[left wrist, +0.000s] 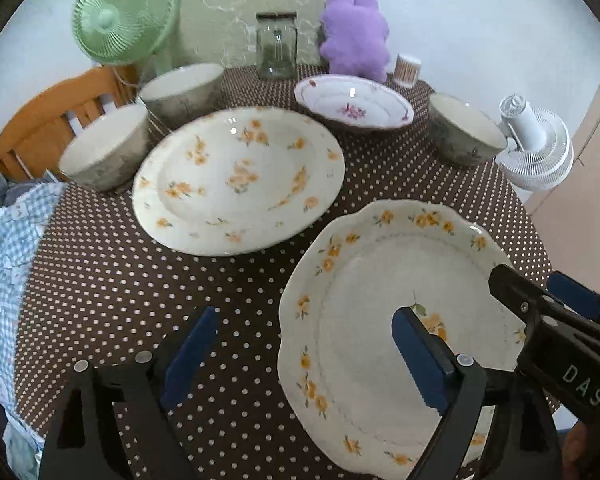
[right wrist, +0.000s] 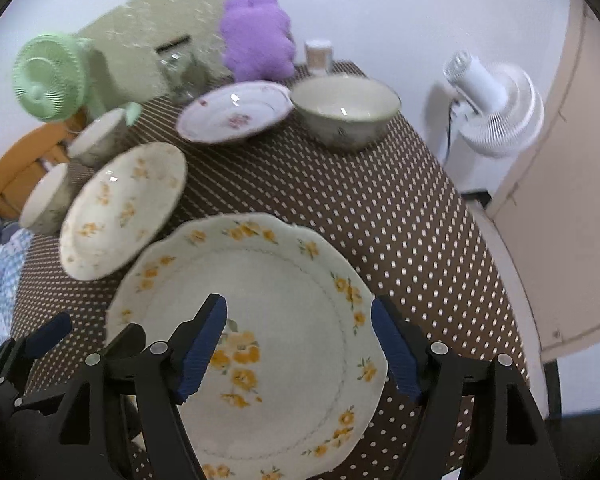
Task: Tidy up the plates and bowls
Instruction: 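Lift the held plate with both grippers toward the other flowered plate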
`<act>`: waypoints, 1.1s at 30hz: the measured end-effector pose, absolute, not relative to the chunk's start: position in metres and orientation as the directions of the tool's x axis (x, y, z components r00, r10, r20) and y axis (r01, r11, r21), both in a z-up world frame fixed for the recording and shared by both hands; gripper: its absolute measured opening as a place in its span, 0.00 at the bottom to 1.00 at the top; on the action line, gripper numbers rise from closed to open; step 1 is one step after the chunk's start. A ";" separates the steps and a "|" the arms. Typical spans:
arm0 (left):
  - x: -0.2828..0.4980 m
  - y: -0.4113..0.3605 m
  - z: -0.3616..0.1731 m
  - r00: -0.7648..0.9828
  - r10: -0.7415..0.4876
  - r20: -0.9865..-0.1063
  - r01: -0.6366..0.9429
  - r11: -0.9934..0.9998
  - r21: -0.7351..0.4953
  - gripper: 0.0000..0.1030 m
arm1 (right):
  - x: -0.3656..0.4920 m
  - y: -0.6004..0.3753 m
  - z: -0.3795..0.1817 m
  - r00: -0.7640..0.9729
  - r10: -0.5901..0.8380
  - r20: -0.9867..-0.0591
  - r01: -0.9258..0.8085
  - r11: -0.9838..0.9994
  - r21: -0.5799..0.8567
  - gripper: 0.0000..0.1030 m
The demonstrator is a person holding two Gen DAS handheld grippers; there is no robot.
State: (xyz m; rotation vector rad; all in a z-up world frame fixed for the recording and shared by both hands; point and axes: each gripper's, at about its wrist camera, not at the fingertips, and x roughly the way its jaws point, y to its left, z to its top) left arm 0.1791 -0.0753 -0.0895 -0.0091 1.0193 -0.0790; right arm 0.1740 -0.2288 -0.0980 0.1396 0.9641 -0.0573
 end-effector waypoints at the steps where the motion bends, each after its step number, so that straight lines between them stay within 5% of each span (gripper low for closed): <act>1: 0.176 -0.075 -0.085 0.530 -0.064 -0.845 0.053 0.998 -0.042 0.88 | 0.172 -0.227 -0.095 0.573 0.023 -0.819 0.097 0.991 0.095 0.76; 16: 0.168 -0.045 -0.034 0.591 -0.011 -0.807 -0.021 0.999 -0.029 0.90 | 0.167 -0.198 -0.040 0.624 0.107 -0.774 -0.018 0.992 0.123 0.76; 33: 0.242 0.015 -0.043 0.570 -0.045 -0.821 0.013 0.999 -0.046 0.90 | 0.237 -0.124 -0.032 0.621 0.053 -0.782 0.027 0.996 0.089 0.76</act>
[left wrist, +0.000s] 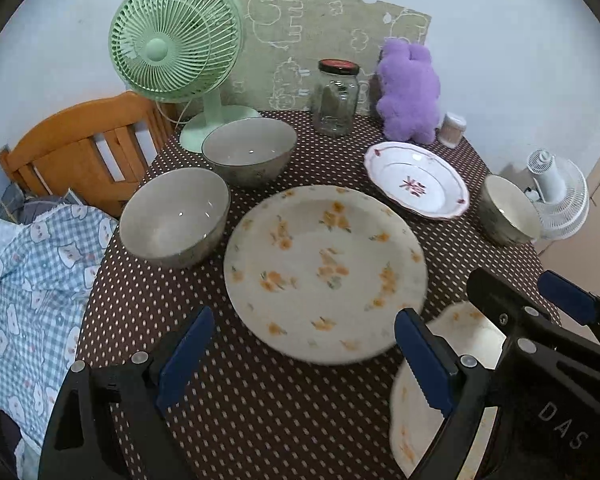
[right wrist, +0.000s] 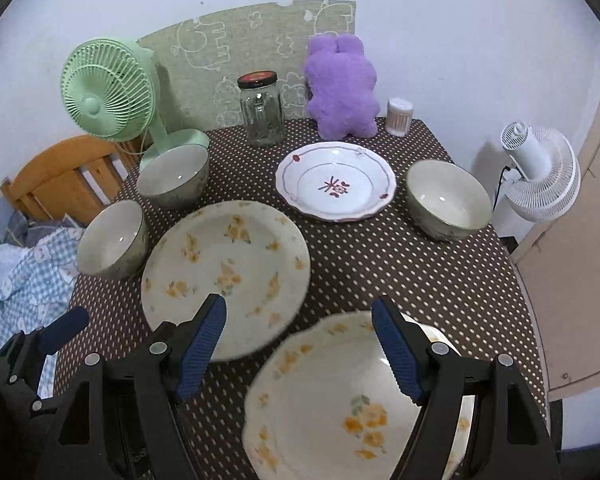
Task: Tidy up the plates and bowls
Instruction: 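Lift the held plate with both grippers toward the other flowered plate, then lower the held plate onto the other flowered plate with both grippers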
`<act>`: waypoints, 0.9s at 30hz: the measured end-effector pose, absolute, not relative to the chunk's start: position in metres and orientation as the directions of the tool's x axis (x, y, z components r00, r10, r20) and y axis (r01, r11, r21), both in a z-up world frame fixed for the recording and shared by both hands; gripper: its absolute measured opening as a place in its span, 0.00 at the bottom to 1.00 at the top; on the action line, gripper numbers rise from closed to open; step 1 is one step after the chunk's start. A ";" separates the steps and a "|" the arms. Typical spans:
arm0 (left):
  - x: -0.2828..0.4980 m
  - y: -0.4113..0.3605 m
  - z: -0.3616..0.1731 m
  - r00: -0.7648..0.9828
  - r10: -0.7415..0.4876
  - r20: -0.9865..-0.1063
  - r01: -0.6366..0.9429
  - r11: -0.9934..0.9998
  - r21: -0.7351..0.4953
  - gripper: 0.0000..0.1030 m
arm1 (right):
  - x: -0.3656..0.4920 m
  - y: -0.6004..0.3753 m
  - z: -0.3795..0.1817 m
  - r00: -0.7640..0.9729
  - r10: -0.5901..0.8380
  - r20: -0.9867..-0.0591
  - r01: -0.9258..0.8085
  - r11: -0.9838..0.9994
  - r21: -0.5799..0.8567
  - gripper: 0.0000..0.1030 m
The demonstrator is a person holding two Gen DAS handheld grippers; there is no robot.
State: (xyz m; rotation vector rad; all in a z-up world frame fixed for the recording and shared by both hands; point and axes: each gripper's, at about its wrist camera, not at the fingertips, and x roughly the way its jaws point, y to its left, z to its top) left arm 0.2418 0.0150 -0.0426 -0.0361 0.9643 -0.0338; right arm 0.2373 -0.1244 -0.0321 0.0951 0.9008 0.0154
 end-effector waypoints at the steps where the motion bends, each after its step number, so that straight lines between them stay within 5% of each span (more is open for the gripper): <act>1: 0.247 0.018 -0.045 0.566 -0.045 -0.823 0.007 0.999 -0.050 0.90 | 0.244 -0.121 -0.035 0.618 0.046 -0.785 0.031 0.996 0.083 0.76; 27: 0.327 0.045 -0.145 0.401 0.046 -0.915 -0.193 0.981 -0.035 0.79 | 0.361 -0.092 -0.135 0.487 0.032 -0.873 -0.015 0.999 0.028 0.76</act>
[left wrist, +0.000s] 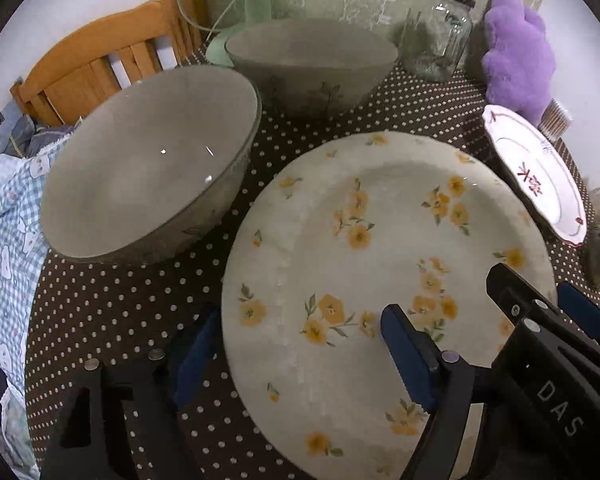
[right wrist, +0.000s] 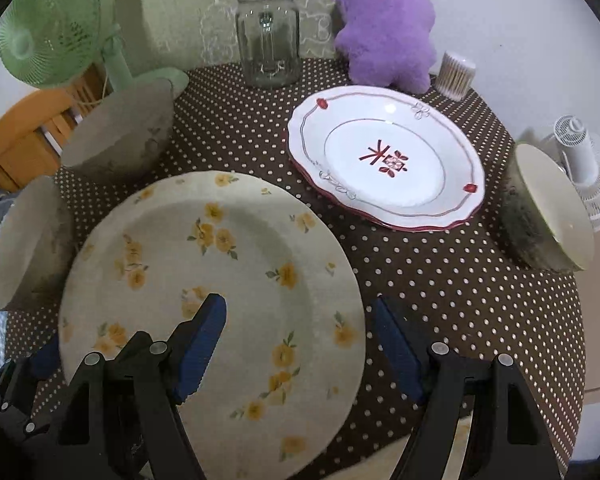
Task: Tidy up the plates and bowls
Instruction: 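Lower the held plate onto the other flowered plate with both grippers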
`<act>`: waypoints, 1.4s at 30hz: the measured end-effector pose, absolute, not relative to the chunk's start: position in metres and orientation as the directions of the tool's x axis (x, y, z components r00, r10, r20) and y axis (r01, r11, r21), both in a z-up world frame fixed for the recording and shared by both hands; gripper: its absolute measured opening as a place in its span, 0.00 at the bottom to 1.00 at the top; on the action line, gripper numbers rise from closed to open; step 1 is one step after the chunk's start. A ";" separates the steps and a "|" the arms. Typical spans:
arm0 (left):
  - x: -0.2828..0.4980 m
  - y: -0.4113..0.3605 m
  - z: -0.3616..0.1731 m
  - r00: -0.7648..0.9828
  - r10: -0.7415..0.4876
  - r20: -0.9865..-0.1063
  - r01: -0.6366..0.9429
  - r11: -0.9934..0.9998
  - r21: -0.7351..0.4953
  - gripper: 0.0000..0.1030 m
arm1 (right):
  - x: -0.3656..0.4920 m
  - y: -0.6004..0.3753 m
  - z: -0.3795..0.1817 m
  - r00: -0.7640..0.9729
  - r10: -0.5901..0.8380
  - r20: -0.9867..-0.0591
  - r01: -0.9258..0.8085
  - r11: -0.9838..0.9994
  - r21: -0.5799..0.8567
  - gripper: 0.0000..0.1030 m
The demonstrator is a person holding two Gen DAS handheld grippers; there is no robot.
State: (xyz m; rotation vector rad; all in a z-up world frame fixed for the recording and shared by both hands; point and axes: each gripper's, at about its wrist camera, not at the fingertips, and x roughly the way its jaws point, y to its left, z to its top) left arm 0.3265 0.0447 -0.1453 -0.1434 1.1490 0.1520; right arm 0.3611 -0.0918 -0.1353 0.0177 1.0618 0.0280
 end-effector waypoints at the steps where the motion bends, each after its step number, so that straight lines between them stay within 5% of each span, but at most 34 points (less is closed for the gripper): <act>1: 0.328 0.044 -0.146 0.405 0.046 -0.913 -0.193 0.981 -0.036 0.79 | 0.364 -0.092 -0.138 0.483 0.040 -0.875 -0.015 0.999 0.037 0.76; 18: 0.333 0.037 -0.148 0.421 0.062 -0.905 -0.200 0.980 -0.026 0.81 | 0.393 -0.087 -0.155 0.467 0.064 -0.882 -0.051 0.998 0.045 0.75; 26: 0.330 0.044 -0.146 0.382 0.034 -0.923 -0.177 0.983 -0.037 0.79 | 0.385 -0.093 -0.150 0.432 0.071 -0.899 -0.050 0.997 0.055 0.62; 36: 0.324 0.050 -0.144 0.398 0.020 -0.917 -0.183 0.981 -0.058 0.70 | 0.381 -0.091 -0.153 0.443 0.107 -0.890 -0.075 0.994 0.082 0.69; 42: 0.322 0.049 -0.140 0.396 0.024 -0.918 -0.180 0.982 -0.052 0.69 | 0.381 -0.092 -0.144 0.446 0.087 -0.891 -0.071 0.996 0.062 0.58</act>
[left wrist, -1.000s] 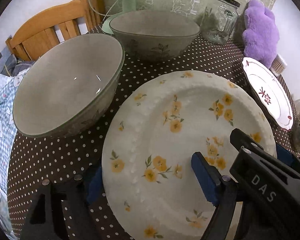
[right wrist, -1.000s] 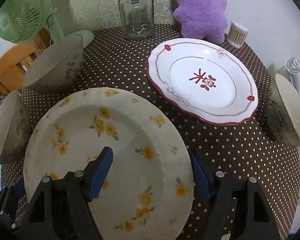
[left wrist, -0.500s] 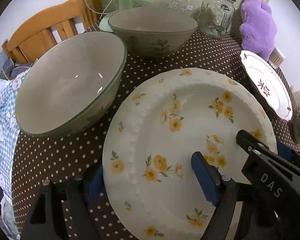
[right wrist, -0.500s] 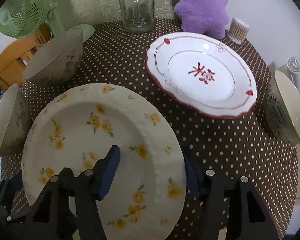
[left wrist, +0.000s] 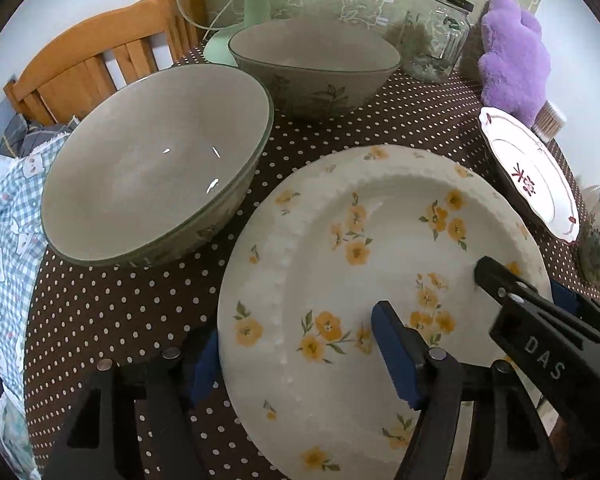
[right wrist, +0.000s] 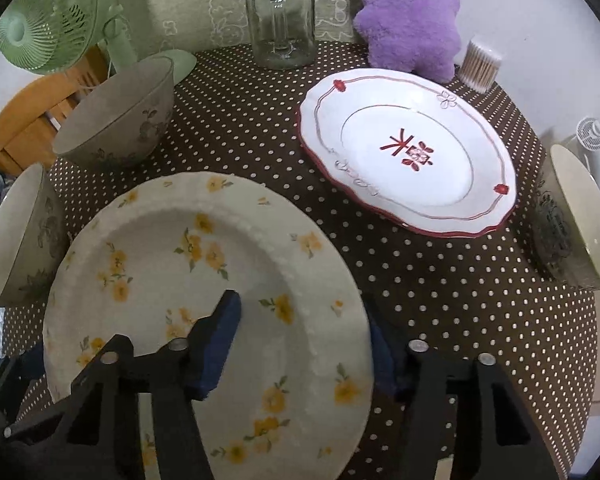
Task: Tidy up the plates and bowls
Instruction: 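Lower the held plate onto the other flowered plate with both grippers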
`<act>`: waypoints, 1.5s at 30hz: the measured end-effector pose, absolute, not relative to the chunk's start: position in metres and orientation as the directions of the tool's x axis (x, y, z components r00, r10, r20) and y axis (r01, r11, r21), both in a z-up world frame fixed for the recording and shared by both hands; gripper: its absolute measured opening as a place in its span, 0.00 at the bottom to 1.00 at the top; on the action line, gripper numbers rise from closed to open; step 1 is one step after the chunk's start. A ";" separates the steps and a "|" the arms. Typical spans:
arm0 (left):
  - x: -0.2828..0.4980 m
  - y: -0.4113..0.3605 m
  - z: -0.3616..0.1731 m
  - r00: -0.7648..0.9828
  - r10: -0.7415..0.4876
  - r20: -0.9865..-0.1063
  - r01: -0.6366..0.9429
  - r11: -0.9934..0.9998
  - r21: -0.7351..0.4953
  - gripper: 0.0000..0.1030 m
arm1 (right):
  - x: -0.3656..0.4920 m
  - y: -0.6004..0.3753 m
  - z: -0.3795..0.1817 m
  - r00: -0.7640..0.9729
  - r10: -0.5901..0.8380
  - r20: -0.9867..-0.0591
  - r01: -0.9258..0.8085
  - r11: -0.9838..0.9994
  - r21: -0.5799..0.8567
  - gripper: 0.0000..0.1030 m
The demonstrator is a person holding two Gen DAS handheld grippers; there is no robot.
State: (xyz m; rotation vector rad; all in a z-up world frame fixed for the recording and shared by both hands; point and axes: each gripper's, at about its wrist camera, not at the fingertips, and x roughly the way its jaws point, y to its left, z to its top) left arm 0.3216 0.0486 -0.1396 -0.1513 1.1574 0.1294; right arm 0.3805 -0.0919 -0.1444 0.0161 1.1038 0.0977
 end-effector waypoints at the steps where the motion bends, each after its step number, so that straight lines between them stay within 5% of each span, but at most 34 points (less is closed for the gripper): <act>1: 0.323 0.049 -0.138 0.399 0.029 -0.917 -0.179 0.983 -0.047 0.69 | 0.380 -0.092 -0.143 0.443 0.083 -0.893 -0.072 0.996 0.057 0.58; 45: 0.232 -0.059 -0.088 0.453 -0.101 -0.886 0.065 0.995 -0.080 0.68 | 0.246 -0.218 -0.095 0.494 -0.005 -0.870 0.107 0.993 0.055 0.54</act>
